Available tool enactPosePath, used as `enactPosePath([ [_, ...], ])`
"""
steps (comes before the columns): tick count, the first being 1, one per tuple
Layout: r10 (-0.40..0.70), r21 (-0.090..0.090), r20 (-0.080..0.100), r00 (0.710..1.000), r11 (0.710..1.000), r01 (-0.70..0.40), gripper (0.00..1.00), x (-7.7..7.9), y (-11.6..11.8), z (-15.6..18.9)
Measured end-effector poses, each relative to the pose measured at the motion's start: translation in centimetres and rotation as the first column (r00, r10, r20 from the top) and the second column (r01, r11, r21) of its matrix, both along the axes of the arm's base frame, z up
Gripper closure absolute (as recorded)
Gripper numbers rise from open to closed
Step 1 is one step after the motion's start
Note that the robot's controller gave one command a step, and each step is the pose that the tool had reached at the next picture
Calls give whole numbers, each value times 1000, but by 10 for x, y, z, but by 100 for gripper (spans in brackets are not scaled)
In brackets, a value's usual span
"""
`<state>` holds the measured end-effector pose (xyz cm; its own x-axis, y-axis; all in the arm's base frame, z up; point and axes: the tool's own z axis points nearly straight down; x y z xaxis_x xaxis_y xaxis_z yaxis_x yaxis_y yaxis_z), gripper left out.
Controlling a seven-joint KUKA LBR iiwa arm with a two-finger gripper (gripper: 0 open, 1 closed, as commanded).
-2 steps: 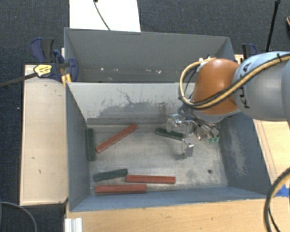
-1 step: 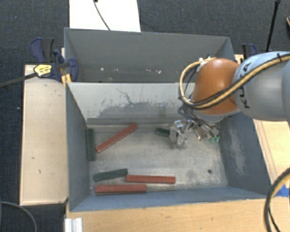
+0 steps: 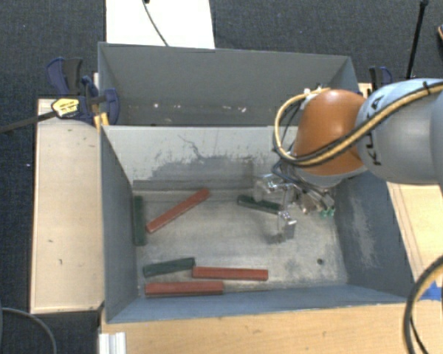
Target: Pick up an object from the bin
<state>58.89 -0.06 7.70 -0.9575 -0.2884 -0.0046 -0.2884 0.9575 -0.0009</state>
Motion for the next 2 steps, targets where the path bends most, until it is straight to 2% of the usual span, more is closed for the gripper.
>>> enactPosePath([
  [1,0,0,1,1000,1000,0,100,0,0,0],
  [2,1,0,0,1000,1000,-1,0,0,0,0],
])
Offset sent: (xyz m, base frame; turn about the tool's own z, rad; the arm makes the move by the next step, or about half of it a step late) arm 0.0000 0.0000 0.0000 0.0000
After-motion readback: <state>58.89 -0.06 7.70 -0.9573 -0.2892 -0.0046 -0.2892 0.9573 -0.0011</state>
